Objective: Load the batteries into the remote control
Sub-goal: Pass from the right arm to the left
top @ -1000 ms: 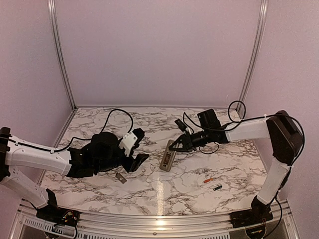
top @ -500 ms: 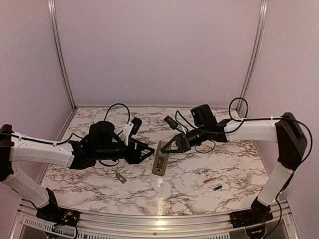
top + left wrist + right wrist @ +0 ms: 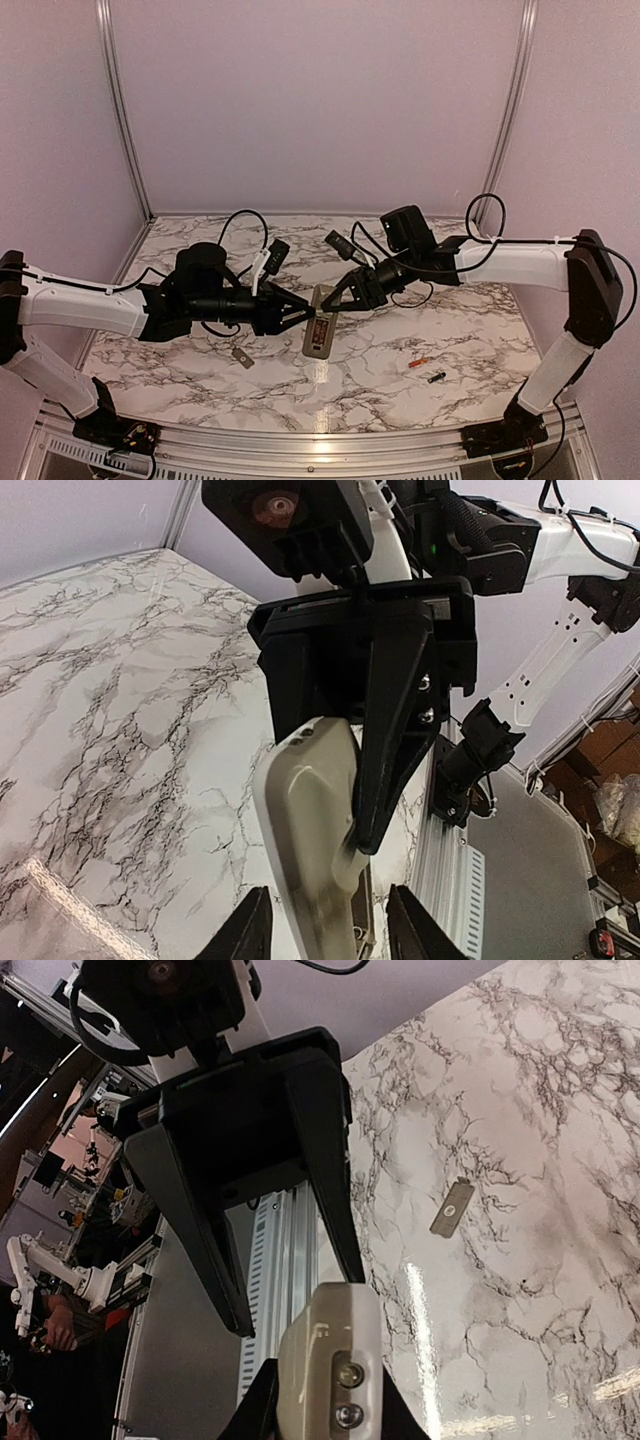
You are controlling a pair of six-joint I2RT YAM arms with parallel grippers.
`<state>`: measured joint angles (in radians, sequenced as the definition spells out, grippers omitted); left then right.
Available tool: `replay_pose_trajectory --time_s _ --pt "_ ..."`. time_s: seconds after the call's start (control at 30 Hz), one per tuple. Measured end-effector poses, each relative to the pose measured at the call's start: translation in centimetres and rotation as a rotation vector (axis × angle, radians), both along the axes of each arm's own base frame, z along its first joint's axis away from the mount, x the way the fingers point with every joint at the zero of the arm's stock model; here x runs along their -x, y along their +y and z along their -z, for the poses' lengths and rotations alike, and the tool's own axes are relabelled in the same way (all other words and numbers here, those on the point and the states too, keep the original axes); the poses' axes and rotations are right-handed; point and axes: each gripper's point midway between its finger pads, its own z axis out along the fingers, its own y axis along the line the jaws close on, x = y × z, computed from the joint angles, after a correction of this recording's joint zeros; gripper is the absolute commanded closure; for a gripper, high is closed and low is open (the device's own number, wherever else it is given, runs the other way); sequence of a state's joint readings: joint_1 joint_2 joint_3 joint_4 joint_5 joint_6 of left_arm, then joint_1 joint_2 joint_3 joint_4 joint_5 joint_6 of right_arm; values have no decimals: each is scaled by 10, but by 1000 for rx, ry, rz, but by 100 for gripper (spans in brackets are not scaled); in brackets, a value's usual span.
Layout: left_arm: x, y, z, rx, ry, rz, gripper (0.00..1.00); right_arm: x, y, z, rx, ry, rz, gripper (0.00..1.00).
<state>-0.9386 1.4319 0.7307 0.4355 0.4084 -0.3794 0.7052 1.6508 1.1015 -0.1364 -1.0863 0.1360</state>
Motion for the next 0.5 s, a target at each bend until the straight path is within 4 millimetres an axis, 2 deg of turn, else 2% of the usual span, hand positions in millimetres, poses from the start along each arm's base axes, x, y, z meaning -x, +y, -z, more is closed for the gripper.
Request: replay_pose_trajectory --time_s 0.27,0.5 --pt "-4 3 -12 32 -13 -5 64 21 6 4 9 -19 -66 100" --pt "1 1 -14 40 -8 26 63 22 7 -1 -2 -40 -76 100"
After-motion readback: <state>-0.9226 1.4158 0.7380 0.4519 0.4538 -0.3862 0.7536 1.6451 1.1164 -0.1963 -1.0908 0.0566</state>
